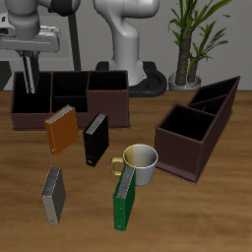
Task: Place the striped book into the back desk caddy's left compartment and place the black book into the back desk caddy's left compartment and place the yellow book into the left desk caddy's right compartment
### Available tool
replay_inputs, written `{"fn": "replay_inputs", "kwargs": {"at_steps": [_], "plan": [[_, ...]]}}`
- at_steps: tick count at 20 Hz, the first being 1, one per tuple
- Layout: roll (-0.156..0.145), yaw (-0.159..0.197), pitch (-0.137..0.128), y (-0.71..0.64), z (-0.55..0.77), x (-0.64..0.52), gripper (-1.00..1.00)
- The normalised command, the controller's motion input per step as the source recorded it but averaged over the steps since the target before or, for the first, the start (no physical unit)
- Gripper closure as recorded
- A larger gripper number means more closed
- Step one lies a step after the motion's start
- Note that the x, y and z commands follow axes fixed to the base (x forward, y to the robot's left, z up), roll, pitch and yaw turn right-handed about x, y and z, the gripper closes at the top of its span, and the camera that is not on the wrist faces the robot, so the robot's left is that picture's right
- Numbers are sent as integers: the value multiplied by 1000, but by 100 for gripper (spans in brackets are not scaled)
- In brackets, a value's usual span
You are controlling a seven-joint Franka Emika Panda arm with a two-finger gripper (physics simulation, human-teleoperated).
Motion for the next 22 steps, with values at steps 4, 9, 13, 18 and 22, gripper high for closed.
{"fn": "replay_inputs", "kwargs": {"at_steps": [4, 9, 13, 18, 22], "plan": [[-15, -12, 17, -89, -111, -87, 100], [-22, -10, -18, -202, 23, -36, 100], [5, -11, -6, -46, -90, 67, 100], [12, -30, 11, -13, -142, 156, 100], [15, -3, 12, 75, -161, 106, 100]]}}
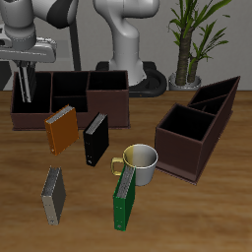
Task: Place the striped book into the back desk caddy's left compartment and place the black book into the back desk caddy's left compartment and place the yellow book into the left desk caddy's right compartment
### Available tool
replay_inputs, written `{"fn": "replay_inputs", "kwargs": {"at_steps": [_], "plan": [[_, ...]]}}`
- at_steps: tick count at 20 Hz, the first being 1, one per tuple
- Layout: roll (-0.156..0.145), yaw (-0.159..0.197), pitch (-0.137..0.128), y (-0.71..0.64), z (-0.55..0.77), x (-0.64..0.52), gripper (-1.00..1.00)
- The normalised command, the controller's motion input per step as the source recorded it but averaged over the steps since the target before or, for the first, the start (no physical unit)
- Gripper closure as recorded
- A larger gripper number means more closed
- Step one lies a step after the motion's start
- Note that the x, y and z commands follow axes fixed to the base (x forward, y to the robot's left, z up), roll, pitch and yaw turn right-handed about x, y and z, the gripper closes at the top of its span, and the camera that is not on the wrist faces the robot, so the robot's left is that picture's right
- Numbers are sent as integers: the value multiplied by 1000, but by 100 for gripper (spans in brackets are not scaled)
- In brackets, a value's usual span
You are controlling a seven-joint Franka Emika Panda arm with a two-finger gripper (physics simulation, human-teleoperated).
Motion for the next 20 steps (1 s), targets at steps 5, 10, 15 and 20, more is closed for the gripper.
{"fn": "replay_inputs", "kwargs": {"at_steps": [5, 10, 15, 20], "plan": [[19, -36, 26, -9, -225, 3, 100], [8, 10, 25, 44, -132, -147, 100], [-68, -10, 5, -280, -49, -107, 100], [-32, -31, 6, -168, -128, -4, 100]]}}
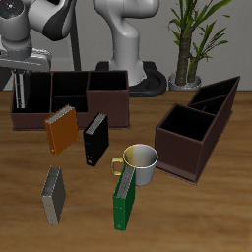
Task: Place the striped book into the back desk caddy's left compartment and place the black book into the back desk caddy's left compartment and place the yellow book into the left desk caddy's right compartment
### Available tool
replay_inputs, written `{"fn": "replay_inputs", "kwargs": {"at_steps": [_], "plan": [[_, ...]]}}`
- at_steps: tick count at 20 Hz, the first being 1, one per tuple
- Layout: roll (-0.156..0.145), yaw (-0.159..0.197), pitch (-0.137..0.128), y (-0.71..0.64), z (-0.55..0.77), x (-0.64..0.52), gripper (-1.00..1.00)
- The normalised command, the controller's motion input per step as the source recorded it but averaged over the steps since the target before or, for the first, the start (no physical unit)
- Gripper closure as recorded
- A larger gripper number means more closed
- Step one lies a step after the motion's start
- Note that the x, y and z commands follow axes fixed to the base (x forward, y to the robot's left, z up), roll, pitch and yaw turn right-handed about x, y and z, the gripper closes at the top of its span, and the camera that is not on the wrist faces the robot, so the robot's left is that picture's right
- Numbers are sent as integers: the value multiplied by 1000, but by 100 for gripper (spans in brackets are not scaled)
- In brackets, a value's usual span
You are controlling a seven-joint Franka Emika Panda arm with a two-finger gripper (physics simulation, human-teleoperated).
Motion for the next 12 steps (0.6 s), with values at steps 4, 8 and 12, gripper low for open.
{"fn": "replay_inputs", "kwargs": {"at_steps": [4, 8, 12], "plan": [[18, -18, 24, 56, -245, 108, 100], [22, -25, 19, 83, -138, 57, 100], [29, 3, 22, 111, -121, 98, 100]]}}
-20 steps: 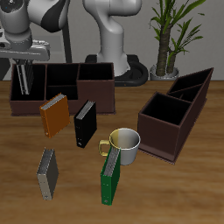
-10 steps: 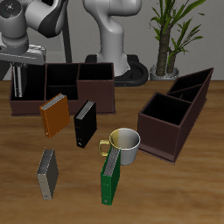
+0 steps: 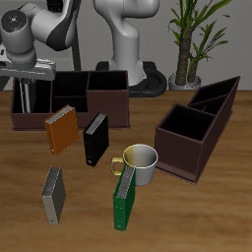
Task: Place the striped book into the back desk caddy's left compartment and place the black book into the back desk caddy's left compartment and place the yellow book into the left desk caddy's right compartment
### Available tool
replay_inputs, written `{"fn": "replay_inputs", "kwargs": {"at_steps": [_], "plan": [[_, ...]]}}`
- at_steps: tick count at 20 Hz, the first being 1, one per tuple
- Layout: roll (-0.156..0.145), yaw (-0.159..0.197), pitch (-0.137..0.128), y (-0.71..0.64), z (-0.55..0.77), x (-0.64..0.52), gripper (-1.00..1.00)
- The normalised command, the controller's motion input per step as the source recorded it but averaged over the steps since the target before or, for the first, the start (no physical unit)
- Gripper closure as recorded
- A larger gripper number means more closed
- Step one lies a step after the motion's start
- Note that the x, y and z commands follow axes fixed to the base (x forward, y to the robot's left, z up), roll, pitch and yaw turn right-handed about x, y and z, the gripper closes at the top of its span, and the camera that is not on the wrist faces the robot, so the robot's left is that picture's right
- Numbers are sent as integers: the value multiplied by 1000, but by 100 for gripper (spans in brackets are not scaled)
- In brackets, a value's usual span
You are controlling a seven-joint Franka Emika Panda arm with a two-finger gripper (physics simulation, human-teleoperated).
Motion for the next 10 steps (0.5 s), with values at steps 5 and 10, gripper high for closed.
{"fn": "replay_inputs", "kwargs": {"at_steps": [5, 10], "plan": [[-38, 20, 23, -106, -156, 35, 100], [-53, 51, 9, -38, -115, 21, -100]]}}
